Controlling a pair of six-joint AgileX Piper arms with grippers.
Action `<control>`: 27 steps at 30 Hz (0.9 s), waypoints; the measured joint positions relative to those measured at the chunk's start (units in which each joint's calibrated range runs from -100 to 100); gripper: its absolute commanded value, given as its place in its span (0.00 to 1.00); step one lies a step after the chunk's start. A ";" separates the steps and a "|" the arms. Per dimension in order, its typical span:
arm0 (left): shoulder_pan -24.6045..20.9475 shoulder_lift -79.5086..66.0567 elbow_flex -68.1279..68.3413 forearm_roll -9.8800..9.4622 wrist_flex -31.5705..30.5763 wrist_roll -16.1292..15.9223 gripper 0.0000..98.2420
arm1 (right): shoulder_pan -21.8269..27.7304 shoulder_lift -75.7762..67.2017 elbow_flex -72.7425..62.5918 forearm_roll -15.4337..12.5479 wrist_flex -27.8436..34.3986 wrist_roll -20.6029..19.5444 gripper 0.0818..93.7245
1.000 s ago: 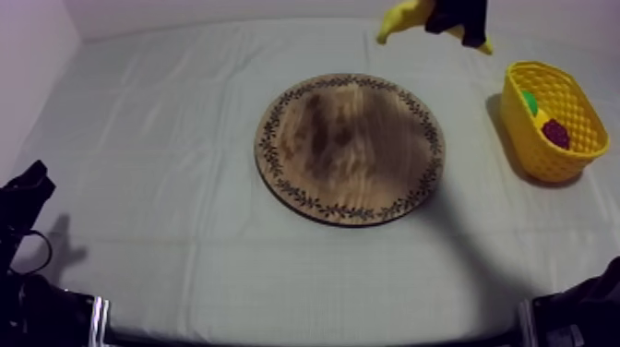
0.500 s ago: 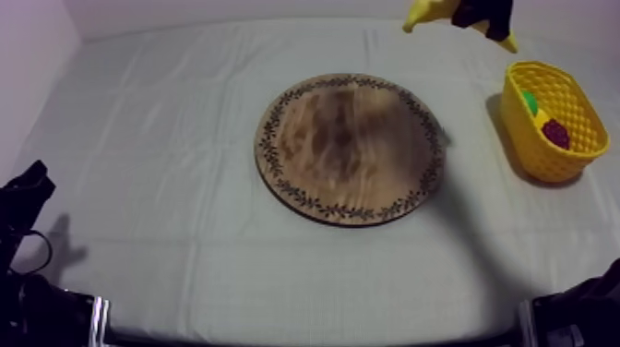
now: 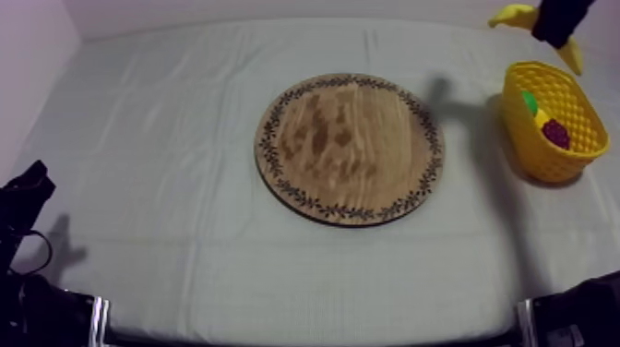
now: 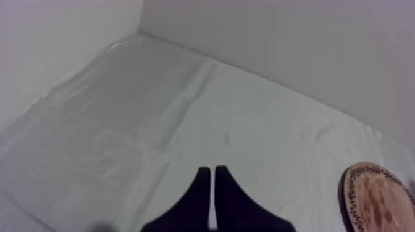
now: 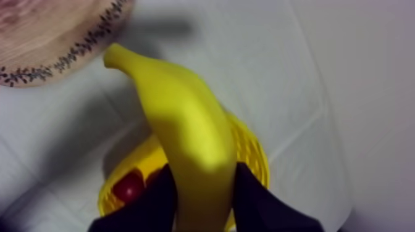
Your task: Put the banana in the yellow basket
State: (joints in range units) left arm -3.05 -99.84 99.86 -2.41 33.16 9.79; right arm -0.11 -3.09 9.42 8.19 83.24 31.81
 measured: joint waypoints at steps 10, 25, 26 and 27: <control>0.00 0.00 0.00 0.00 0.00 0.00 0.00 | 9.23 -1.34 2.18 0.71 -0.59 -3.57 0.23; 0.00 0.00 0.00 0.00 0.00 0.00 0.00 | 12.77 -1.25 5.85 0.75 0.11 -4.98 0.24; 0.00 0.00 0.00 0.00 0.00 0.00 0.00 | 12.86 -0.68 6.35 0.69 -0.60 -5.08 0.24; 0.00 0.00 0.00 0.00 0.00 0.00 0.00 | 12.90 -0.07 6.73 0.69 -0.97 -5.22 0.25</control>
State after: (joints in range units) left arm -3.05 -99.84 99.86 -2.41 33.16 9.79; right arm 12.79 -3.16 16.15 8.88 82.27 26.59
